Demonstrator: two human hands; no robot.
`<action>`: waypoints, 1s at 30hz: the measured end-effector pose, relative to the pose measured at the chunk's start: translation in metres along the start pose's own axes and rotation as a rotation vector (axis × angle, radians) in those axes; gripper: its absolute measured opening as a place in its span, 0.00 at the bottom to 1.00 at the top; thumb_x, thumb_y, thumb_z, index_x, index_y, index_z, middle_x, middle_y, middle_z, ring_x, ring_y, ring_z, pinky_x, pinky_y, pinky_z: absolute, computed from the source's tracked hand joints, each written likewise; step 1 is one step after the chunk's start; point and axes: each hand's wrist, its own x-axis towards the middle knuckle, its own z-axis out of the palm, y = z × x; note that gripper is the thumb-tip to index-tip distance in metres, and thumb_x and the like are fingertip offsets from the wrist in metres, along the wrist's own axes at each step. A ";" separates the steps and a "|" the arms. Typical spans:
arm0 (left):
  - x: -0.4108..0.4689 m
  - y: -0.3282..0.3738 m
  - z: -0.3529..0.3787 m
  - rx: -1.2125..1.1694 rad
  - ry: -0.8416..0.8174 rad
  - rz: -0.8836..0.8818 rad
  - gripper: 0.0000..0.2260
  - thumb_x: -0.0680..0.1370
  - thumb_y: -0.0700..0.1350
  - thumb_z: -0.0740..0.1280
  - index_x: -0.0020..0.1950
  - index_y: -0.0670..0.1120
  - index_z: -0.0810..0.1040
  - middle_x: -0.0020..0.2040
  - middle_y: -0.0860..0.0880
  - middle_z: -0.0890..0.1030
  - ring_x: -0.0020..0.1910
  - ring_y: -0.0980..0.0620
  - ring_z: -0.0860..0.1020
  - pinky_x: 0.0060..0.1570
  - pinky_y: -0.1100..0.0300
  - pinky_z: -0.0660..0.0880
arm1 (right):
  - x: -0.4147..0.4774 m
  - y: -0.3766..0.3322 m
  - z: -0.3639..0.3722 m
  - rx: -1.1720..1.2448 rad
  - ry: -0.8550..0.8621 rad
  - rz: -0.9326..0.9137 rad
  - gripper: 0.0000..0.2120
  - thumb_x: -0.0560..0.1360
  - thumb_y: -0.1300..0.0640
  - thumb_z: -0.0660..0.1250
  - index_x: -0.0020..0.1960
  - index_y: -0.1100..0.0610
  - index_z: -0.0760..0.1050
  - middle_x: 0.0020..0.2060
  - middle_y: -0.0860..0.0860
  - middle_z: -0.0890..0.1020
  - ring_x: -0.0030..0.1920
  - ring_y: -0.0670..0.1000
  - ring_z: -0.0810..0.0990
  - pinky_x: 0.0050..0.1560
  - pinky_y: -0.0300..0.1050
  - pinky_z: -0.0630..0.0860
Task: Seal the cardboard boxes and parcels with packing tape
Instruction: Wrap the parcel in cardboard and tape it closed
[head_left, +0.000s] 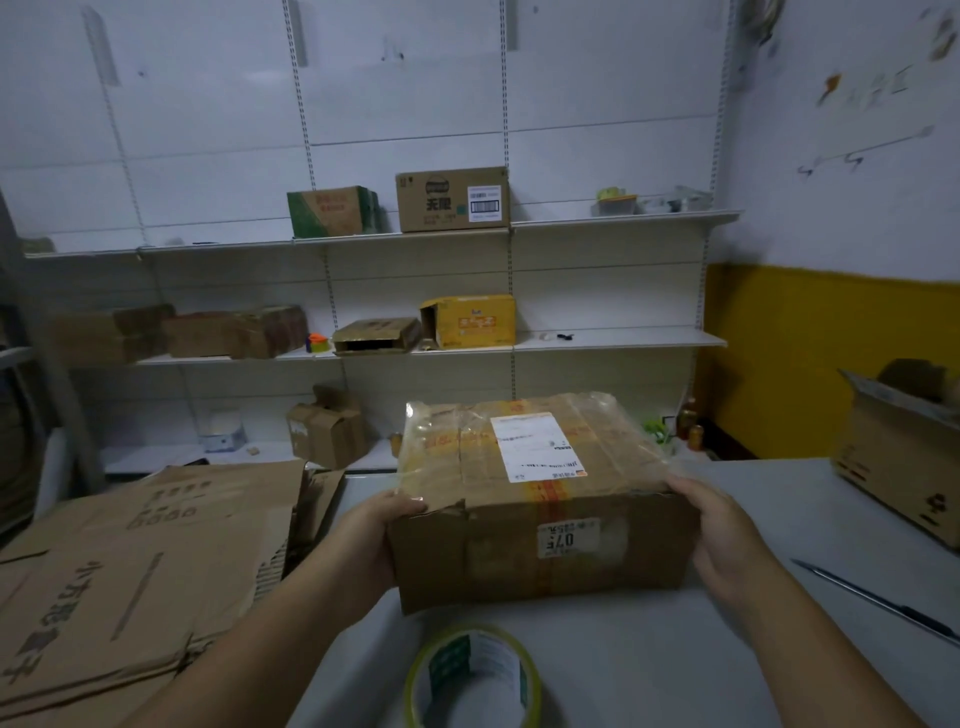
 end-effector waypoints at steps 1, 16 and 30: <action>0.001 0.002 0.001 -0.009 0.012 -0.016 0.13 0.76 0.38 0.62 0.61 0.41 0.72 0.56 0.37 0.79 0.51 0.39 0.78 0.49 0.45 0.76 | -0.001 -0.002 0.000 0.026 -0.002 0.051 0.10 0.79 0.59 0.59 0.50 0.59 0.79 0.40 0.58 0.85 0.43 0.57 0.83 0.45 0.51 0.77; -0.004 0.011 0.008 -0.006 -0.082 0.078 0.16 0.78 0.47 0.62 0.65 0.47 0.72 0.56 0.41 0.81 0.54 0.42 0.80 0.55 0.46 0.76 | 0.012 0.001 0.007 0.060 0.036 0.003 0.11 0.79 0.61 0.60 0.48 0.49 0.79 0.37 0.54 0.86 0.40 0.56 0.84 0.41 0.50 0.77; -0.009 0.004 0.043 0.724 -0.053 0.498 0.24 0.75 0.43 0.69 0.68 0.56 0.66 0.62 0.57 0.71 0.60 0.58 0.71 0.57 0.60 0.72 | 0.005 0.000 -0.011 0.266 0.223 0.112 0.09 0.78 0.57 0.60 0.53 0.55 0.77 0.49 0.59 0.82 0.51 0.61 0.80 0.51 0.58 0.76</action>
